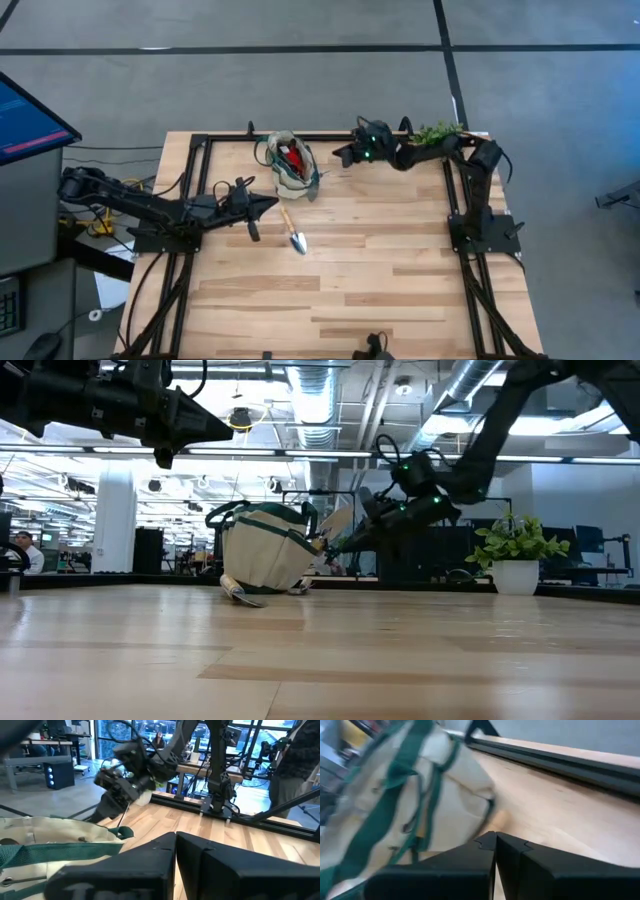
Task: Pick & Place Garden tools in Gardening bag
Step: Adjust the yellow gardening bag
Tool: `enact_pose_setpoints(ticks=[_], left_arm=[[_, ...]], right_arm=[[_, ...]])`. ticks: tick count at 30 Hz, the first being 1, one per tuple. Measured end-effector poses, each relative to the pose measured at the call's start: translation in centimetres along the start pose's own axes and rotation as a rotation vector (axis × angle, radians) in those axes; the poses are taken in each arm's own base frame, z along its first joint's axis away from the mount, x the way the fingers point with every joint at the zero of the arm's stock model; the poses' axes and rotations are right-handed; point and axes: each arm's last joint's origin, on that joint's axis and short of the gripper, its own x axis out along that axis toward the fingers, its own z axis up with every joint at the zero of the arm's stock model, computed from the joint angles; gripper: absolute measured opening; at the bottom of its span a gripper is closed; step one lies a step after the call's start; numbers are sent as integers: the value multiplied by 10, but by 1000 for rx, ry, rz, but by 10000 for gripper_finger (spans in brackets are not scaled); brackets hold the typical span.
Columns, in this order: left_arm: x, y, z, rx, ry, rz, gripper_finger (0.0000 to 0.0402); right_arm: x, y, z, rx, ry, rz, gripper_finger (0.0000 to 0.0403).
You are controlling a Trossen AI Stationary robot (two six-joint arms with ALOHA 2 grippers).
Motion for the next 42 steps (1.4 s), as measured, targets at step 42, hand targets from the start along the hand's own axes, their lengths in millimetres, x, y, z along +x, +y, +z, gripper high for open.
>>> enact_pose_setpoints(ticks=[42], left_arm=[[0,0,0,0,0,7,1]], right_arm=[[25,54,6,-167,288,-94,0]])
